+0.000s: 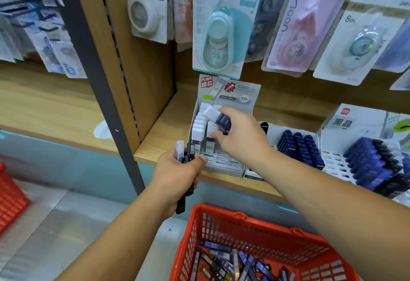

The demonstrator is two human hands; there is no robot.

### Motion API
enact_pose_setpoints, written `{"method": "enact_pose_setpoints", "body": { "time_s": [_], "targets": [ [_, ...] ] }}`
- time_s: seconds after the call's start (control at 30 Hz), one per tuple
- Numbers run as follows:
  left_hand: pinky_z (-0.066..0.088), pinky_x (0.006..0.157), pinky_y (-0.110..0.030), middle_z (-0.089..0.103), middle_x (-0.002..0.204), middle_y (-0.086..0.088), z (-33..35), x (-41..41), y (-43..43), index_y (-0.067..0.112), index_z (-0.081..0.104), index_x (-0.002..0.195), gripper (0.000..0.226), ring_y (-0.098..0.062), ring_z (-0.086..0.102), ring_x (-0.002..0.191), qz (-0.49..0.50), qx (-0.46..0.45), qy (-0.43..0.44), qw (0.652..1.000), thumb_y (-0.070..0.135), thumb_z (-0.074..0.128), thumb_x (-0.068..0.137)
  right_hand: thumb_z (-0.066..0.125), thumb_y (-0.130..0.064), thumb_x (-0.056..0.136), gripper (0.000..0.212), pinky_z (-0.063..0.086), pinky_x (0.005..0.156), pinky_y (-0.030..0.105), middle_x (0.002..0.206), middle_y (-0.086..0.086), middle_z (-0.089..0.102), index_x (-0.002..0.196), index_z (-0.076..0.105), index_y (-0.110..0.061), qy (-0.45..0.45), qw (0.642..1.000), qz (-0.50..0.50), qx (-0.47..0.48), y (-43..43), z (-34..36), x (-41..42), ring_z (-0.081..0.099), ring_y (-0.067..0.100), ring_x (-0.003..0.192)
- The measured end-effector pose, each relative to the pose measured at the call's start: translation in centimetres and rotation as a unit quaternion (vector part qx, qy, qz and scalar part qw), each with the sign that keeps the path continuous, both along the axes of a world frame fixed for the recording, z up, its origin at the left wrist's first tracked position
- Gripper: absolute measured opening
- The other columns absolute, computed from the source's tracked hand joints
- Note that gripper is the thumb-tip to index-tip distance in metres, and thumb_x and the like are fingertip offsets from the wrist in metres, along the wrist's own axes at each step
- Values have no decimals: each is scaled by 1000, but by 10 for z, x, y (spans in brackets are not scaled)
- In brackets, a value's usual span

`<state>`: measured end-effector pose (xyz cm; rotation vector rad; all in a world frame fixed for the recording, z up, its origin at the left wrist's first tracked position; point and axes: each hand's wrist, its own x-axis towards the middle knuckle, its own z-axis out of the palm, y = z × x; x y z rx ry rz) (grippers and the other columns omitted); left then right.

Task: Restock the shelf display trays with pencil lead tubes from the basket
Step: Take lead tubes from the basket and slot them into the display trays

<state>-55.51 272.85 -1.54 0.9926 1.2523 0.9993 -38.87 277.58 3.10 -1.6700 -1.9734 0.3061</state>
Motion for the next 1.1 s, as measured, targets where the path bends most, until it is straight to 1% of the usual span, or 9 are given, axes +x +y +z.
{"method": "enact_pose_setpoints", "body": {
  "time_s": [0.13,0.37,0.5,0.6,0.67,0.73,0.83,0.93,1.1],
  "targets": [
    [41,45,-26,53,64,-8,4,4,-1,14,62,93,13,-17,47,52,15,25,-8,1000,20,73,96,82,-27,86,19,45,70,29,80,-7,64,88,63,-30,116,986,2,-118,2,4,12,60,12,75],
    [48,51,-23,60,64,-3,27,11,-2,16,70,104,15,-13,53,55,63,107,-90,988,26,75,94,81,-26,86,22,42,60,16,66,-16,62,78,62,-31,116,981,55,-147,-21,24,16,53,0,59],
    [46,53,-29,59,62,-6,28,16,-1,12,67,98,17,-16,52,55,31,101,-102,989,26,76,93,72,-24,95,5,49,53,33,76,3,71,92,69,-21,176,942,110,-264,-41,28,15,60,16,60],
    [43,55,-34,57,63,-12,27,12,1,10,66,99,19,-21,51,57,43,94,-94,990,26,75,94,72,-22,98,8,48,49,33,84,11,74,97,70,-14,257,917,103,-288,-48,24,24,69,27,68],
    [44,58,-37,57,64,-12,27,6,4,11,66,100,18,-23,51,59,58,90,-98,989,26,74,95,71,-20,97,12,45,47,31,88,18,74,99,69,-8,311,903,71,-289,-49,20,33,72,32,72],
    [44,61,-39,58,63,-11,25,1,6,15,66,99,14,-24,52,61,50,85,-94,991,27,74,95,74,-17,95,8,43,45,32,85,21,73,93,73,-10,300,914,43,-271,-49,18,42,70,35,71],
    [44,60,-38,58,63,-11,23,1,6,14,70,103,16,-25,52,61,22,87,-83,992,25,76,94,78,-16,92,3,44,48,34,70,6,68,89,77,-16,243,935,62,-250,-47,19,43,57,24,58],
    [43,59,-35,57,63,-11,26,7,3,14,72,102,13,-21,51,59,-2,93,-67,993,22,78,92,79,-12,90,15,45,48,30,77,-3,70,101,78,-22,265,932,80,-233,-45,26,33,54,12,53],
    [47,54,-30,61,66,-4,25,7,1,12,69,100,16,-15,55,56,26,98,-55,993,21,79,91,76,-7,91,14,45,46,30,72,15,66,103,70,-11,326,923,27,-203,-36,29,19,59,25,54]
  ]
}}
